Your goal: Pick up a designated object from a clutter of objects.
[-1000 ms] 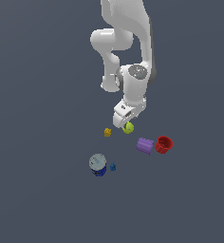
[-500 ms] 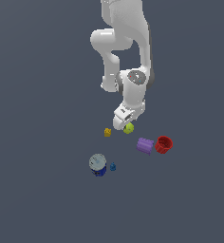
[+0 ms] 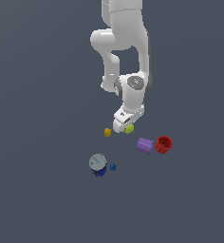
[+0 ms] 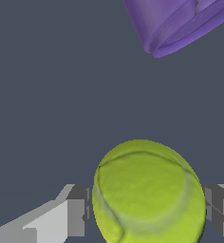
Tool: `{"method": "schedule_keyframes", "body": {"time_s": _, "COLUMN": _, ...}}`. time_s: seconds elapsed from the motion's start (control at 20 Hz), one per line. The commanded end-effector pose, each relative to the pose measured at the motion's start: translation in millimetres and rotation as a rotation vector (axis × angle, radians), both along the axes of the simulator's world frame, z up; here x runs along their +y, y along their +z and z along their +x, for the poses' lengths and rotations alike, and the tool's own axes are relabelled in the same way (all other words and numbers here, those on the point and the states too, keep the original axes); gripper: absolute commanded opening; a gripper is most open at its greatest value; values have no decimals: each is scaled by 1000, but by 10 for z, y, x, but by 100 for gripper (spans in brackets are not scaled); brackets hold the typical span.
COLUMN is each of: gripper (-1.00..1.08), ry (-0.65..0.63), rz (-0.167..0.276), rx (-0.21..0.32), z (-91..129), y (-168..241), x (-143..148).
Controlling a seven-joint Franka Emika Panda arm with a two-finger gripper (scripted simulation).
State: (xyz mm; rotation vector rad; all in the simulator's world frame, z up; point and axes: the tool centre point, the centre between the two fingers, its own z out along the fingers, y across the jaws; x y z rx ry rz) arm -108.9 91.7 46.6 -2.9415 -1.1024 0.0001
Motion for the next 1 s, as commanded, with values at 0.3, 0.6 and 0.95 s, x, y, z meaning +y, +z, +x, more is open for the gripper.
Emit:
{"method": "schedule_keyframes", "body": {"time_s": 0.3, "gripper": -100, "ry": 0, "rz": 0, "rx": 0, "z": -1, "y": -10, "x": 2}}
{"method": "schedule_keyframes", "body": {"time_s": 0.6, "gripper": -100, "ry": 0, "rz": 0, "rx": -2, "z": 4, "y": 18, "x": 2}}
{"method": "schedule_keyframes", "body": {"time_s": 0.95, "gripper": -100, "ry": 0, "rz": 0, "rx": -2, "z": -2, "y": 210, "x": 49}}
